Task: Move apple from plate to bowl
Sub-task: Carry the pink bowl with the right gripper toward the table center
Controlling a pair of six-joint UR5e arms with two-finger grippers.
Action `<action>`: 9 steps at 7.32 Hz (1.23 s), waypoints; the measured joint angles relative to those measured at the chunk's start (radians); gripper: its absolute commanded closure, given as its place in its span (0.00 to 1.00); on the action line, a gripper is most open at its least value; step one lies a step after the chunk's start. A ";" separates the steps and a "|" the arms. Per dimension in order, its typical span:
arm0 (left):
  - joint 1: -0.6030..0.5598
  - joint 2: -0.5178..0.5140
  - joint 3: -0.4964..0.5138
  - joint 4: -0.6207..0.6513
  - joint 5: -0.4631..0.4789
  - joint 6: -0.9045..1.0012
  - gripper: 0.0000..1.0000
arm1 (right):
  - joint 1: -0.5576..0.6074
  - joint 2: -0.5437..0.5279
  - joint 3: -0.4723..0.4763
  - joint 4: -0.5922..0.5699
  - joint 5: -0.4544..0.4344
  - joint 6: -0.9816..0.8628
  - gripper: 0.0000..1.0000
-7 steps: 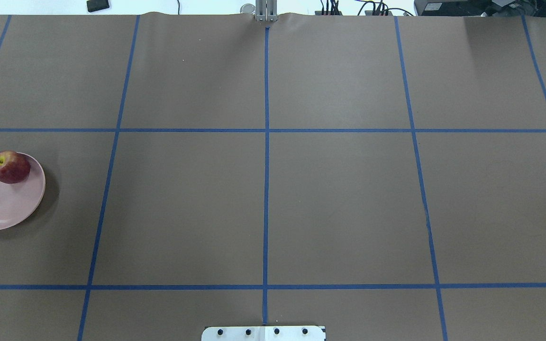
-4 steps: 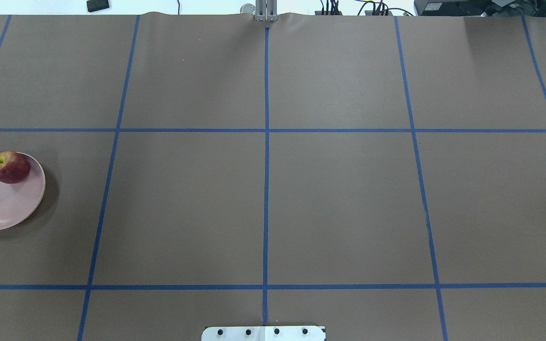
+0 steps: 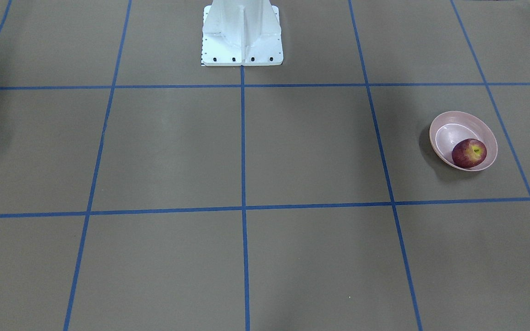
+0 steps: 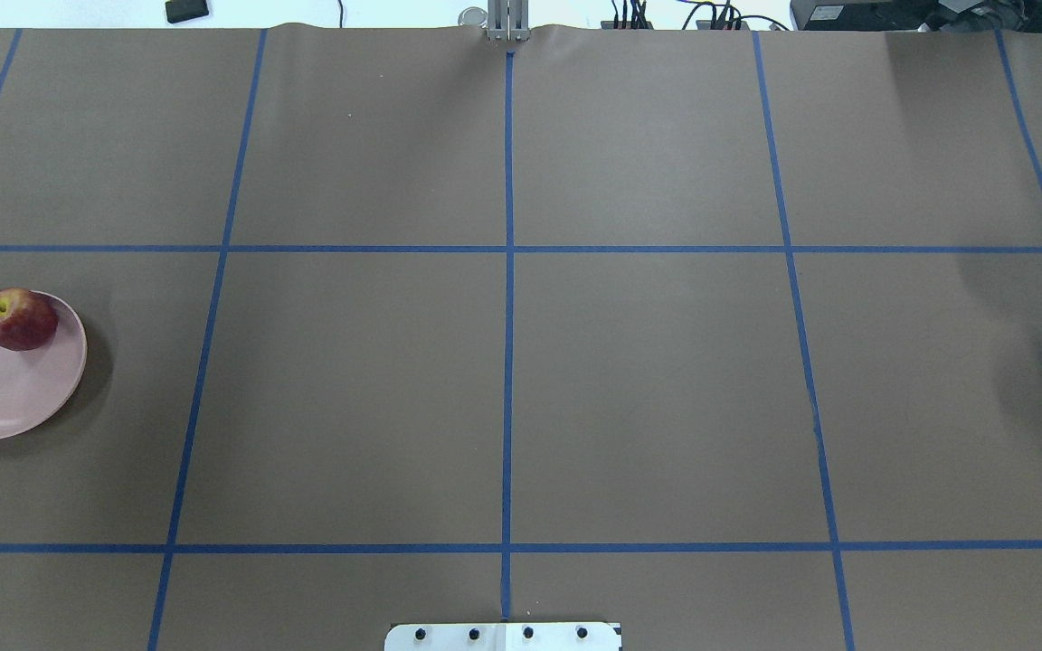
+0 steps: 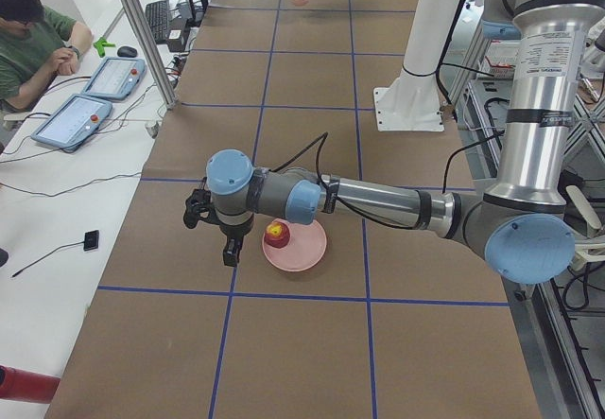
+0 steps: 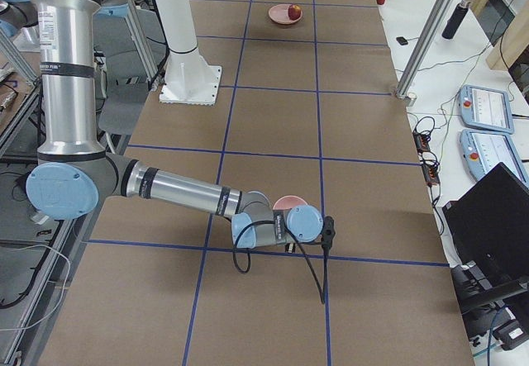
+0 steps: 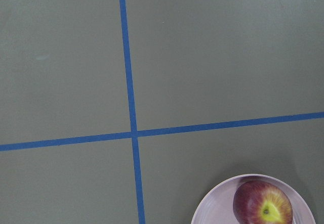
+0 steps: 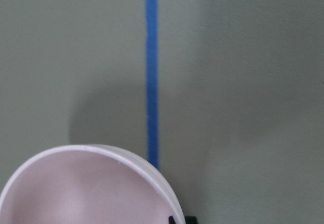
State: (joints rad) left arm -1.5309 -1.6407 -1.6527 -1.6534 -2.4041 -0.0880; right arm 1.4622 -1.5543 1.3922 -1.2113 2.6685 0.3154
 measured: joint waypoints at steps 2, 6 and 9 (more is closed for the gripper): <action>0.000 -0.005 -0.004 -0.001 -0.001 0.001 0.02 | -0.066 0.114 0.094 -0.006 -0.003 0.162 1.00; 0.000 0.001 -0.002 -0.005 -0.001 -0.001 0.02 | -0.342 0.403 0.242 -0.150 -0.164 0.482 1.00; 0.001 0.004 0.027 -0.026 0.001 -0.008 0.02 | -0.579 0.596 0.301 -0.321 -0.357 0.706 1.00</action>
State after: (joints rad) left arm -1.5297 -1.6364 -1.6256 -1.6791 -2.4027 -0.0960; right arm 0.8831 -0.9587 1.6930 -1.5326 2.3113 1.0213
